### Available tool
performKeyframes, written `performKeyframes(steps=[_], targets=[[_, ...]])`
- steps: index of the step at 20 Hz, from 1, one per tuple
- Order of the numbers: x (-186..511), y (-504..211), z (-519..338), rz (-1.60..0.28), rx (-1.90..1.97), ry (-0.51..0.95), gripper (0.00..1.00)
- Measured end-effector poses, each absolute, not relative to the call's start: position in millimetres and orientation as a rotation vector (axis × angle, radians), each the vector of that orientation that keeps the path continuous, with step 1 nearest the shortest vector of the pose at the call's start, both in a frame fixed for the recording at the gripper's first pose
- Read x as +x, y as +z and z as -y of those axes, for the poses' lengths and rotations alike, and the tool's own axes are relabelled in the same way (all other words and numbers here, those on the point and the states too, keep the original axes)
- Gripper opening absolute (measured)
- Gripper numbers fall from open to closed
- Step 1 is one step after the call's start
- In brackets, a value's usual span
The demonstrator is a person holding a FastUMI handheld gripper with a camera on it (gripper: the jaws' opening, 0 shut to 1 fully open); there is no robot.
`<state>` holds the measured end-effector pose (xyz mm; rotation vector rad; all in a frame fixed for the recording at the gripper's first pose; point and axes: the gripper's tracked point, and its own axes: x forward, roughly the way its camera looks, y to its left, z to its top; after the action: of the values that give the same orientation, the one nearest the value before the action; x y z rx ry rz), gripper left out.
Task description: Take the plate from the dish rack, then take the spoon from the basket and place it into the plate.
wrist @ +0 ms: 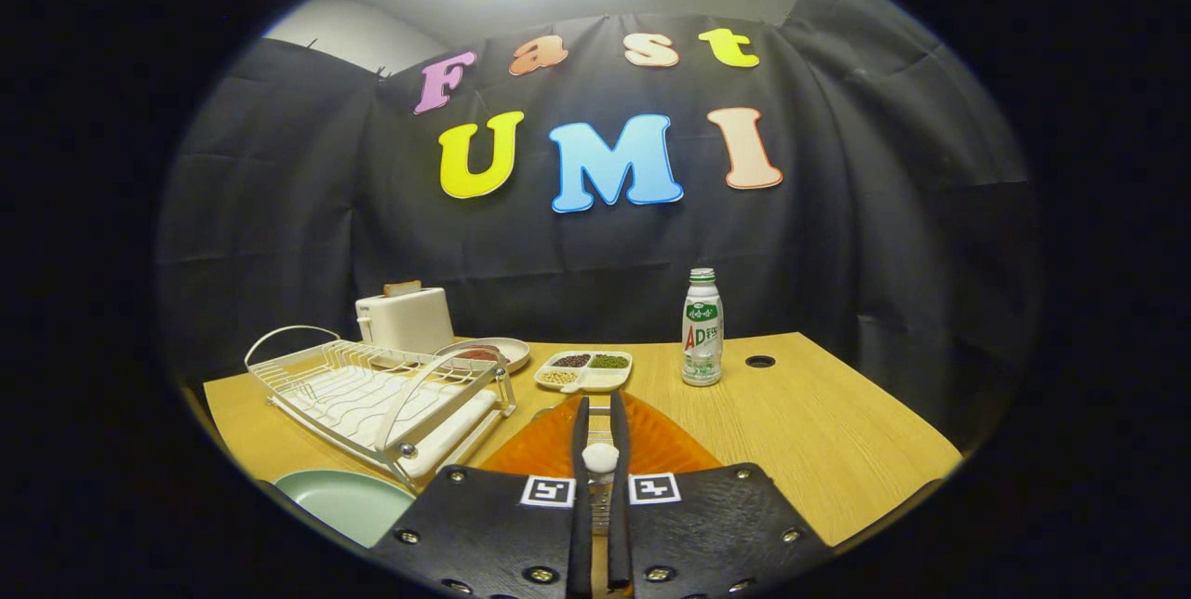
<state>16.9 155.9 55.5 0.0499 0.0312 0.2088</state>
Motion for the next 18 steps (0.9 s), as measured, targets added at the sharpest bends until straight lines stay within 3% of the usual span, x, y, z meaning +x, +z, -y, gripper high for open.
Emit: performKeyframes(steps=[18], targets=[[-33.2,180.7,-141.6,0.016,-0.018,0.19,0.07]])
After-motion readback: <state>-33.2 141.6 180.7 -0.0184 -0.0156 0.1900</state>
